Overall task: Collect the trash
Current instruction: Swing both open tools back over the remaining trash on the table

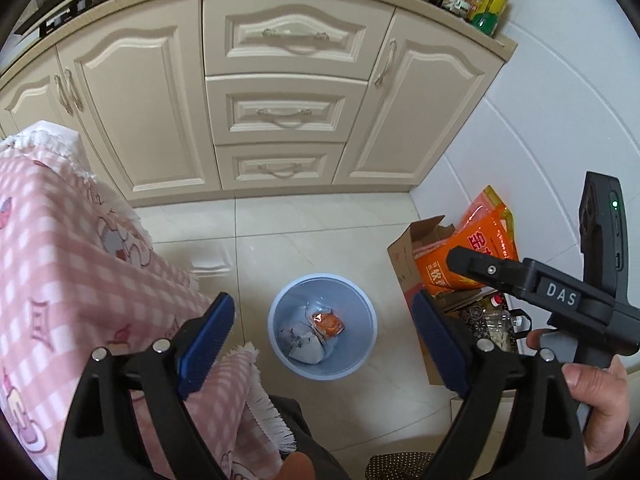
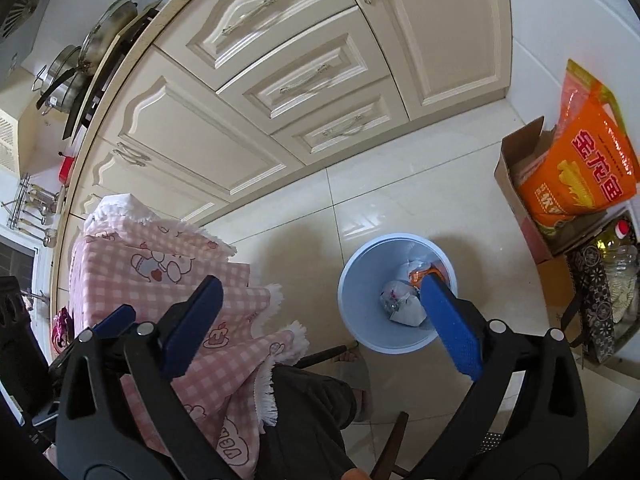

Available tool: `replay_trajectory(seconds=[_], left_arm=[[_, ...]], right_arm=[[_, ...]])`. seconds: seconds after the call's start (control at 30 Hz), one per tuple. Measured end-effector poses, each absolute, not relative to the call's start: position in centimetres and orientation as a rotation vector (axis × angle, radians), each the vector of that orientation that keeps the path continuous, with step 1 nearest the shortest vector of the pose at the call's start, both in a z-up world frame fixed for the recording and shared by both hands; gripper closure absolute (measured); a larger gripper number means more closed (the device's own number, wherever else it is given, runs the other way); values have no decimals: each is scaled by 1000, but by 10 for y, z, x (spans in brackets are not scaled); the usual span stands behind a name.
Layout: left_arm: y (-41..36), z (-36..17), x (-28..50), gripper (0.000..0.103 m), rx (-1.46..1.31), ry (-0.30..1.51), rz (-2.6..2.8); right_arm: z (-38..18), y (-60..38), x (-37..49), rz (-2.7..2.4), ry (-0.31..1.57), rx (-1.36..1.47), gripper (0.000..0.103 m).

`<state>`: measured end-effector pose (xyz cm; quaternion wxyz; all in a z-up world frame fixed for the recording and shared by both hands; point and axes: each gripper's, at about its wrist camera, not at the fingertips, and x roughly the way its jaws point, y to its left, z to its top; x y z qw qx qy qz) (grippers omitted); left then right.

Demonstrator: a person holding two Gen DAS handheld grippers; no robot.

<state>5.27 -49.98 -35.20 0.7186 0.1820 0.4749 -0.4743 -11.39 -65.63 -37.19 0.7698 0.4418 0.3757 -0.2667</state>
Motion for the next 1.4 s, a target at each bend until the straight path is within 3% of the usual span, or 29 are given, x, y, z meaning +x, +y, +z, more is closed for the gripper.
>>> replay_trajectory(seconds=[0.63, 1.4], left_arm=[[-424, -268, 59, 15, 282, 870, -1028], [-202, -179, 106, 15, 101, 641, -676]], right_arm=[[-283, -597, -64, -492, 748, 787, 6], [-180, -427, 55, -111, 697, 505, 6]])
